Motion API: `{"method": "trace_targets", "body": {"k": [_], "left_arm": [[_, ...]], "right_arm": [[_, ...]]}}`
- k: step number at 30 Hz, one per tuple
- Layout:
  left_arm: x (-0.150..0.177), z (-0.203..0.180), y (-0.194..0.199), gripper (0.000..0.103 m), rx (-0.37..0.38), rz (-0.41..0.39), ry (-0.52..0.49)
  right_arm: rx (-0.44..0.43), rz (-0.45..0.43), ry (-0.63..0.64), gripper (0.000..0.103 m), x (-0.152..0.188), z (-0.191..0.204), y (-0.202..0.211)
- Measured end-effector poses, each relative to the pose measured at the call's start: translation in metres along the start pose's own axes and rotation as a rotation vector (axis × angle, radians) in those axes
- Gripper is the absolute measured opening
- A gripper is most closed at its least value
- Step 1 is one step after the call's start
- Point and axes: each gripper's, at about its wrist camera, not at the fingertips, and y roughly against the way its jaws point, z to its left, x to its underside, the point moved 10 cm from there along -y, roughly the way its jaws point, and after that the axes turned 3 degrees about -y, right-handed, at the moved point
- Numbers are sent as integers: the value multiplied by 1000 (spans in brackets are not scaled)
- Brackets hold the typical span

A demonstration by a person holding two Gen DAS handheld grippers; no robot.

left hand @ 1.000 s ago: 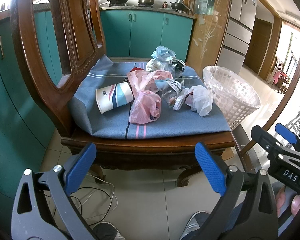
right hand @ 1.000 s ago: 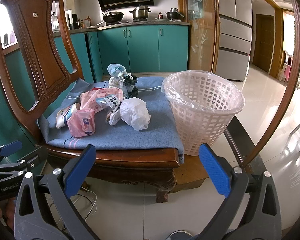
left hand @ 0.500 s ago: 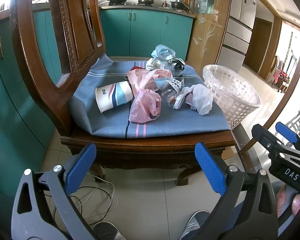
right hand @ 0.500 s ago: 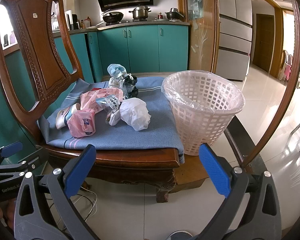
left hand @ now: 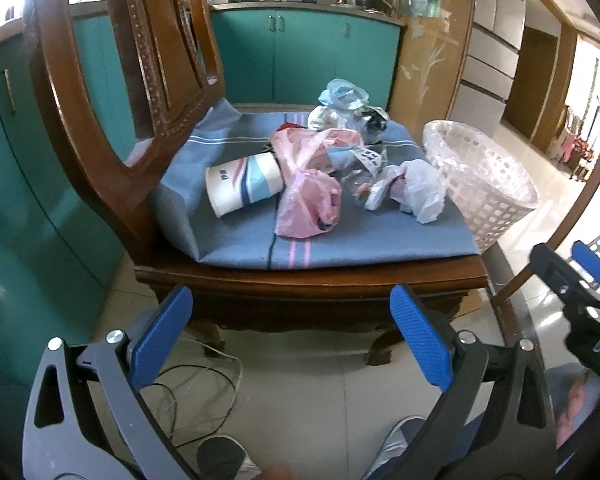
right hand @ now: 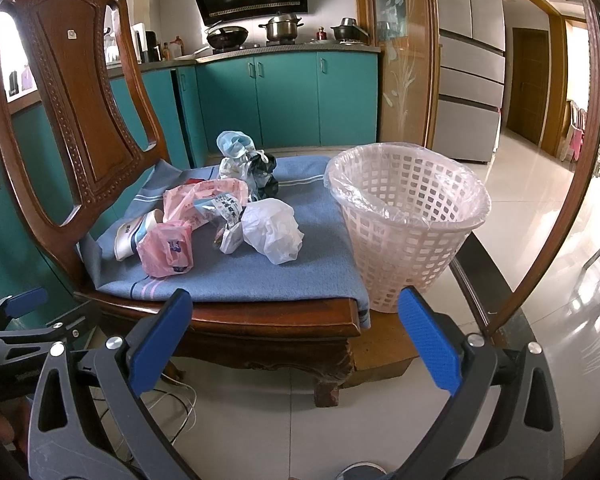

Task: Collect trash
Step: 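Reach the left gripper to the pink plastic bag and grasp it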

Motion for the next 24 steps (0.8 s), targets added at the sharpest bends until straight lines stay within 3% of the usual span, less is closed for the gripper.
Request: {"method": "trace_targets", "body": {"k": [5,11,16,19,24], "left_arm": [[0,7,-1,99,-35,-5,-2],[1,-8,0,99,19,-21,-52],[-3,-10,8,99,89,-145,-16],[0,-7,1,100,66,-141,-7],[4,-9,-9,100,42,-123,-47]], "right_arm": [[11,-23,-14,100,-4,0,3],[-2,-108,-30,100,-13,-1,15],[1,-199,33,100,-20,8,26],[6,-246,46,100,-21,6,29],[-7,-217,40,100,-20,2,23]]}}
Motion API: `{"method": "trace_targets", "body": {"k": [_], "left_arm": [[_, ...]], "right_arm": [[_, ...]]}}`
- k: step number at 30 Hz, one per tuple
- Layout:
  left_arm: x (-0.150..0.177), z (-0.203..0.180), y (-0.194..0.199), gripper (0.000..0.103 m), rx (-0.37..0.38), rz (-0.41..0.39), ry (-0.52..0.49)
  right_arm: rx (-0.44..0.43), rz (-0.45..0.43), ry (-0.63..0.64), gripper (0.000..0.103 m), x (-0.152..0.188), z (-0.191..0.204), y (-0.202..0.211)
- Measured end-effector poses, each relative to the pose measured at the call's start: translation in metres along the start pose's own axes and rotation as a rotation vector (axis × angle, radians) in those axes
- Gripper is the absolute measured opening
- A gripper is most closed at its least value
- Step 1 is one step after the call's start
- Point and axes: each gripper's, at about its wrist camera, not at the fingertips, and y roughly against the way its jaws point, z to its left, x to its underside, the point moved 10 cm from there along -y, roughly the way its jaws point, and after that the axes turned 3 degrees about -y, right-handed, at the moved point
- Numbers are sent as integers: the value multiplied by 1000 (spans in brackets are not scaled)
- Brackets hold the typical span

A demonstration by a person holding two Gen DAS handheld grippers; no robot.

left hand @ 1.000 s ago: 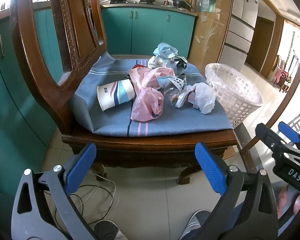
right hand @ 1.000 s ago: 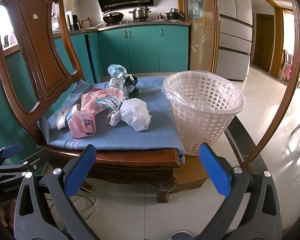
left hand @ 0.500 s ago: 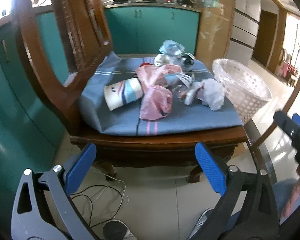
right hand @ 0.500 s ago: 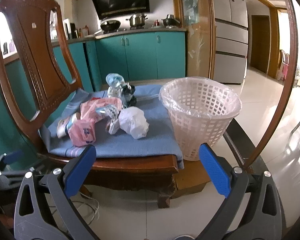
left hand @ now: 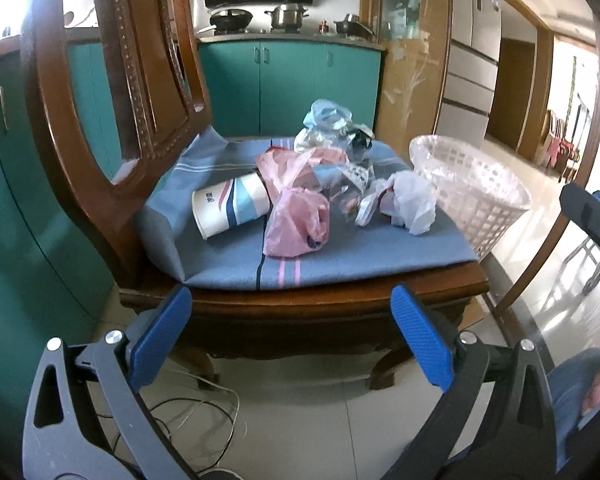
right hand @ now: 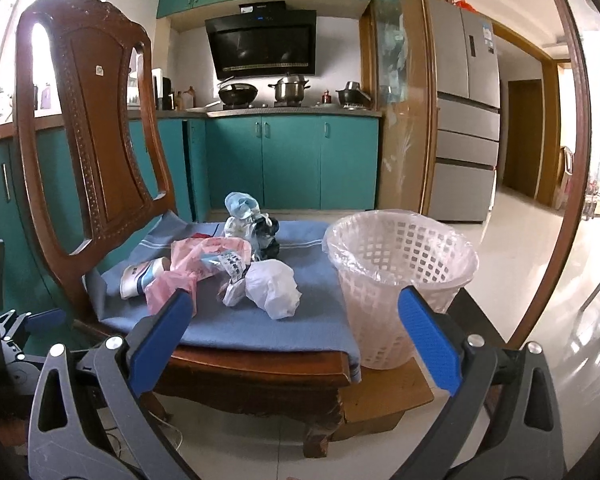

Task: Collect trash
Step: 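Reach the left gripper to the pink plastic bag and grasp it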

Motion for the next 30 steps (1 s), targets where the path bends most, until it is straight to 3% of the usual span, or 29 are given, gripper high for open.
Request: {"method": "trace_targets", "body": {"k": [5,10,17,27,29,30], "left_arm": [[11,3,-16,100,36,107,68],[1,4,-27,100,-38,125,1],[-16,-5,-59,100,34,196,8],[-38,2,-135,100,16,289,8],[-37,0,-144,99,47,303,28],[-37,-1,-149,94,66,308,36]], "right_arm": [[-34,92,-18,100,11,-1,-12],[-71,115,-1,100,17,5,-17],[-111,185,46,100,21,11,-35],[-111,345,136,100,3,17,-126],[-128,381,152,100,8,22,-141],[-132,386,157,100,8,23,-147]]}}
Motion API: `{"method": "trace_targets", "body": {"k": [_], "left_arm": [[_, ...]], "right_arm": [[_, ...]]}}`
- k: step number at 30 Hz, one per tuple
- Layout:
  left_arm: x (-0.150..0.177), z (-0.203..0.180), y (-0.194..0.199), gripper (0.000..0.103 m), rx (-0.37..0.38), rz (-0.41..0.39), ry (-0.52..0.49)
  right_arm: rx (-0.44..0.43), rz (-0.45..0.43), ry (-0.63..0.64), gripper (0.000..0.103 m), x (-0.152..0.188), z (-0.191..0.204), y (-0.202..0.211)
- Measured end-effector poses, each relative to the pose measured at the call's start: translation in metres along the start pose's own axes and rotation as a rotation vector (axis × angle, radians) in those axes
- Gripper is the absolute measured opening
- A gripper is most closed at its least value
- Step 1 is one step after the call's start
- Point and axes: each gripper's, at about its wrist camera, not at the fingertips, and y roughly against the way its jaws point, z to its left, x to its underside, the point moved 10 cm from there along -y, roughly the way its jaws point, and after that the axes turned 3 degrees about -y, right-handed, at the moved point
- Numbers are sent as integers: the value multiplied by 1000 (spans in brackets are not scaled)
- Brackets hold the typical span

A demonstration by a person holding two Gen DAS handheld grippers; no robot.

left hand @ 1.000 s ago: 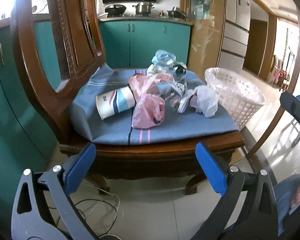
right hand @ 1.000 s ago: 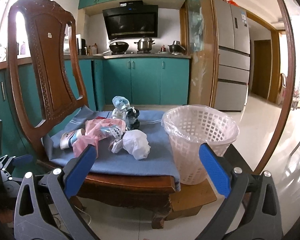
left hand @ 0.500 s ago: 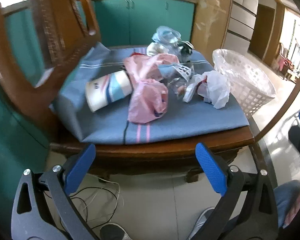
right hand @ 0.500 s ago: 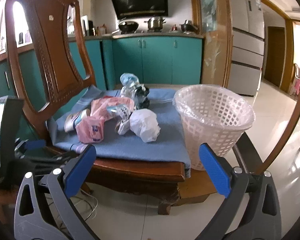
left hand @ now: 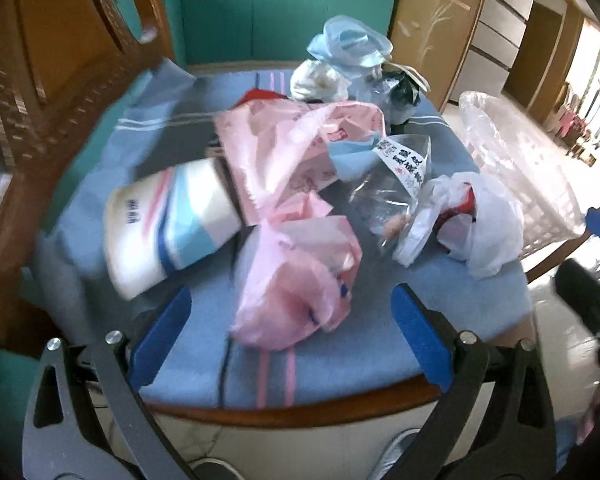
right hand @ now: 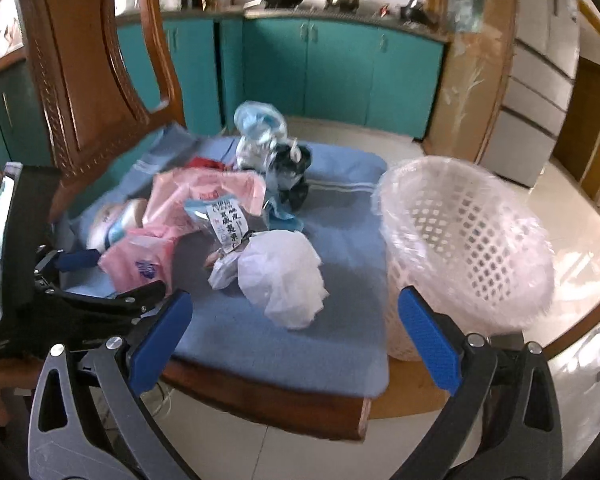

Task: Collect trash
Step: 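Reach the left gripper to the pink plastic bag and grasp it, then grasp the white crumpled tissue with the right gripper while the left gripper holds the pink bag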

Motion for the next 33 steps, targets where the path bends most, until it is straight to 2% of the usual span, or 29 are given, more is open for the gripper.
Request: {"method": "trace_targets", "body": {"k": [1,2,6,10,13,14,15,17,19,23,30,31,33], "left_arm": [[-1,-1,-5,84,21,1,-1],[0,-1,-8,58,31,12,-1],[3,-5,-1,46,76,10,-12],[-12,-1,50,43,70,-133,-26],[-36,7,105,43,75,-313,-24],[-41,12,114,43,68,-346,-20],[-48,19,134,43,56,-416,-12],[-55,33,158,42,25,-505,12],[-60,48,176,42,36,-567,60],[-62,59,185,42,72,-591,89],[-54,53,173,42,76,-534,51],[-52,53,170,42,76,-523,49],[-53,54,166,42,69,-506,48]], "right_arm": [[-5,7,2,100,0,1,-5],[-12,8,-2,100,-1,1,-8],[-50,-36,-57,100,2,-5,-6],[-24,-67,-53,100,-7,-10,2],[-16,-68,-60,100,-10,-13,-1],[-13,-57,-61,100,-8,-13,-4],[-8,-49,-58,100,-7,-13,-7],[8,-36,-45,100,-5,-12,-12],[18,-25,-38,100,-3,-12,-16],[12,13,-50,100,0,-9,-34],[44,80,-30,100,3,-2,-68],[46,78,-31,96,3,-2,-69],[17,91,-42,70,5,1,-69]]}}
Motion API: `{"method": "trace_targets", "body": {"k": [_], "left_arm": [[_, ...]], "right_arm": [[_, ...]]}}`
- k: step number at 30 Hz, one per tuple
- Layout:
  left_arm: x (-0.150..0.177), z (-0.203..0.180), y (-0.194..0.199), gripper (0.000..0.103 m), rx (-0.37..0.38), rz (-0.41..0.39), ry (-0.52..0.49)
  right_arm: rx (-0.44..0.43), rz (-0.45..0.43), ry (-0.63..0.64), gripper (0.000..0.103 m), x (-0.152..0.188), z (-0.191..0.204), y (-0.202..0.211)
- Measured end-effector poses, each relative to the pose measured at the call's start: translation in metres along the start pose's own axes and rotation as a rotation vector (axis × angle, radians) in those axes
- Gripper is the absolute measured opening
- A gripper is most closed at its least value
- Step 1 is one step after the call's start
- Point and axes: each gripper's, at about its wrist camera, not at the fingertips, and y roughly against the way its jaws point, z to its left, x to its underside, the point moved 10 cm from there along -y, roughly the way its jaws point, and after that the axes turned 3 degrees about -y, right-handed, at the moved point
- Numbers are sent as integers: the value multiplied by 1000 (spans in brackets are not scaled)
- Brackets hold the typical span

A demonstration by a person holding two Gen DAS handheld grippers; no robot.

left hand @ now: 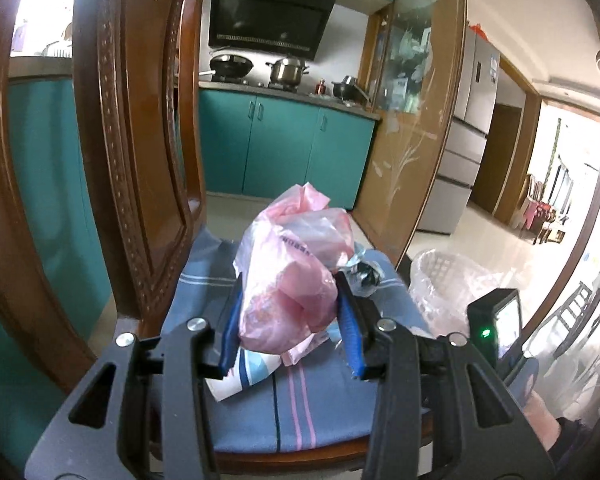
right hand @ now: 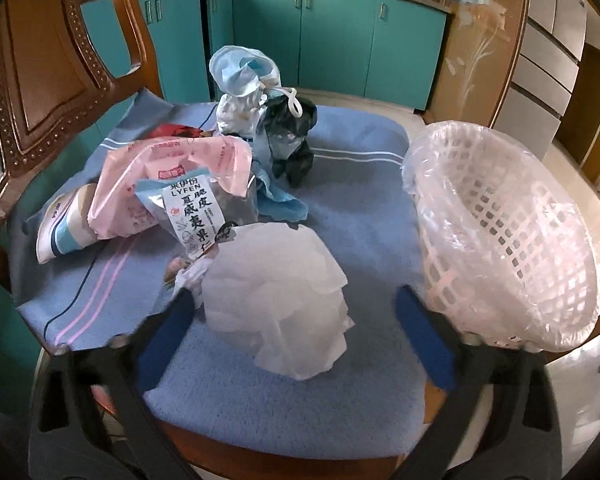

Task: Collect trash
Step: 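Grasp the white crumpled tissue with the right gripper while the left gripper holds the pink bag, then carry the tissue and pink bag over the white basket and open both grippers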

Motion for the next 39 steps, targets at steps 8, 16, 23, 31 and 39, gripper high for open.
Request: {"method": "trace_targets", "body": {"k": [8,16,23,31,39], "left_arm": [[10,4,-15,43,-15,49,7],[15,5,-20,44,-44,65,5],[14,3,-20,47,-67,54,4],[19,-2,-23,47,-59,72,-8],[21,1,-24,47,-65,79,-7]], "right_arm": [[-68,-45,-21,23,0,8,44],[-107,-212,-51,21,-21,9,100],[-96,-274,-67,21,-27,-1,116],[-100,-248,-70,21,-23,-2,107],[-94,-268,-80,21,-28,-8,110]]}}
